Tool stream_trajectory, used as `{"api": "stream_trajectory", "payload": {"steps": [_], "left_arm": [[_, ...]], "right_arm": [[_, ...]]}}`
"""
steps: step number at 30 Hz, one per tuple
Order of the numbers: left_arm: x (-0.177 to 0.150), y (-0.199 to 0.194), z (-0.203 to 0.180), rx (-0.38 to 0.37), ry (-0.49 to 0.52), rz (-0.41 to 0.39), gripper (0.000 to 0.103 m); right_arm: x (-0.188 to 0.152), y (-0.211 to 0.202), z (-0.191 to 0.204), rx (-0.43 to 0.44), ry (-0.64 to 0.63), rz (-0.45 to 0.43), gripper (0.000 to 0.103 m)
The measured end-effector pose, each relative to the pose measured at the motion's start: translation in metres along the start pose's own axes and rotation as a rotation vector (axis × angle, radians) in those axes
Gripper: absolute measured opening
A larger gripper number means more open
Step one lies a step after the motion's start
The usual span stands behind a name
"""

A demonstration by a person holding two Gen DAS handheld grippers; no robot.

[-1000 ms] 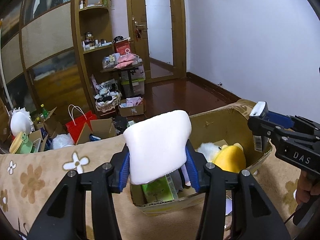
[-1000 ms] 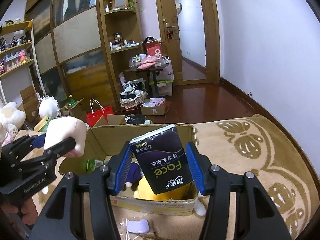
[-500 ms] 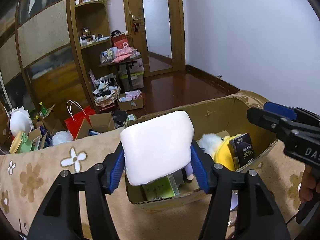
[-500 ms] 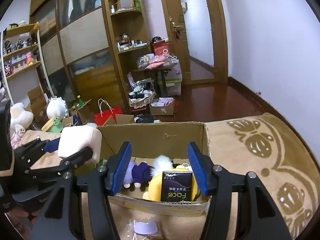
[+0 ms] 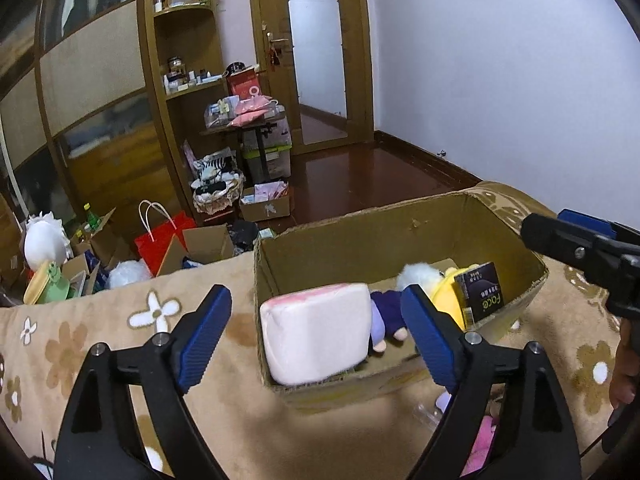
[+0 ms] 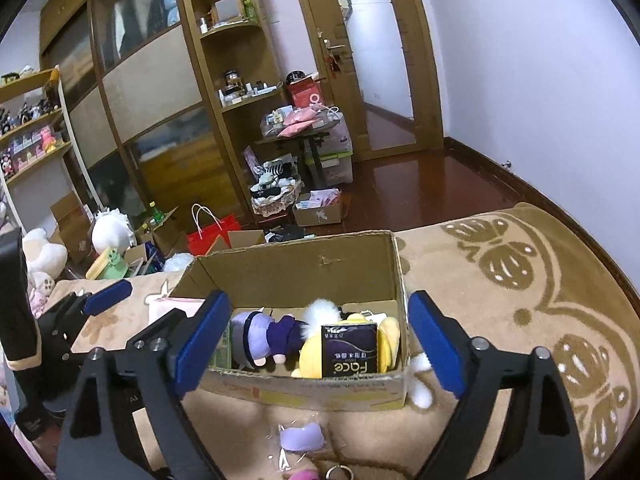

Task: Organize soft objects
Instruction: 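Withdraw both grippers from the box toward the pink plush and clear bag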

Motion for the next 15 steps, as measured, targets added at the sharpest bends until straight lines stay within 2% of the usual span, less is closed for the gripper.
{"api": "stream_trajectory", "payload": {"steps": [3, 15], "left_arm": [[-0.004, -0.007, 0.001, 0.010, 0.001, 0.009, 0.090], [-0.029, -0.050, -0.009, -0.015, 0.011, 0.060, 0.095]], "right_arm": [[-0.003, -0.006, -0.001, -0.006, 0.009, 0.006, 0.103], [-0.025, -0.040, -0.001, -0.023, 0.013, 0.047, 0.103]]}}
Point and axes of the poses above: each gripper's, at about its wrist camera, not at the fingertips, and y roughly the way its jaws point, z to its left, x to its top, the point moved 2 cm from there along y, roughly the way its jaws point, and after that the axes turned 6 degrees about -x, right-handed, at the moved point
